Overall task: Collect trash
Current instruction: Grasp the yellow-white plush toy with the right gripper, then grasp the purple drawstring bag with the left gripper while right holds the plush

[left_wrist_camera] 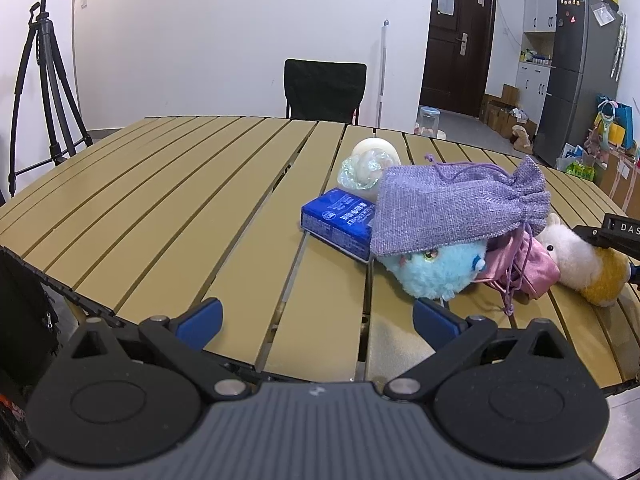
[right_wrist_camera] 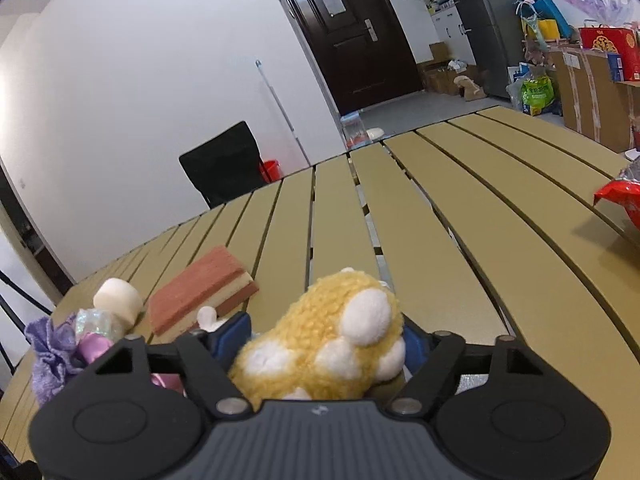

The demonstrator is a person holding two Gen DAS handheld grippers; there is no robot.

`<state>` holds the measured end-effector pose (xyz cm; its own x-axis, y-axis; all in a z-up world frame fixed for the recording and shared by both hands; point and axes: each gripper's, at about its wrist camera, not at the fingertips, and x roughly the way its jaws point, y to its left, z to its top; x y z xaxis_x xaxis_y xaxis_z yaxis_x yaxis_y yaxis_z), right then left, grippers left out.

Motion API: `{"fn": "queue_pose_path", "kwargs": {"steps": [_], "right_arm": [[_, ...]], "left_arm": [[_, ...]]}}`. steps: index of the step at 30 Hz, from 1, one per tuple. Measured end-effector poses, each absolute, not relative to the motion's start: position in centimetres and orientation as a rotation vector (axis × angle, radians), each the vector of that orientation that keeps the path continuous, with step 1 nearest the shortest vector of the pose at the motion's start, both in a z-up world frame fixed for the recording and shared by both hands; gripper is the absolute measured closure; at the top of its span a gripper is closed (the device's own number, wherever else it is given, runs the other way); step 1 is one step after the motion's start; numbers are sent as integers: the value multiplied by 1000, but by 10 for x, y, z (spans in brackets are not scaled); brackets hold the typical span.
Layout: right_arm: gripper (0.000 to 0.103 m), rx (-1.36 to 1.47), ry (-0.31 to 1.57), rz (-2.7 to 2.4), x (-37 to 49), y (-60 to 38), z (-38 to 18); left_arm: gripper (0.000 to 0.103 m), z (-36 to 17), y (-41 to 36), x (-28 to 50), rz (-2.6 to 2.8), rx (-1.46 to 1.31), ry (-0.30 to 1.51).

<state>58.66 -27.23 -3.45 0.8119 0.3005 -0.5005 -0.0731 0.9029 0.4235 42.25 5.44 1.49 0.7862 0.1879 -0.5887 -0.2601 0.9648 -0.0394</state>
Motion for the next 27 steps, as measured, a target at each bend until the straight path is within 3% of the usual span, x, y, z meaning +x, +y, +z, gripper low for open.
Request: {"fn": "queue_pose_path", "kwargs": {"steps": [9, 17, 22, 27], "right_arm": [[51, 465, 531, 235, 577, -275, -26], [52, 445, 460, 233, 565, -275, -20], [52, 106, 291, 165, 539, -242, -6], [49, -17, 273, 197, 533, -225, -9]], "left_arm": [[0, 21, 47, 420, 236, -123, 595], [0, 42, 24, 424, 213, -85, 532], [0, 43, 12, 424, 202, -72, 521], [0, 44, 6, 427, 199, -70, 519]]}}
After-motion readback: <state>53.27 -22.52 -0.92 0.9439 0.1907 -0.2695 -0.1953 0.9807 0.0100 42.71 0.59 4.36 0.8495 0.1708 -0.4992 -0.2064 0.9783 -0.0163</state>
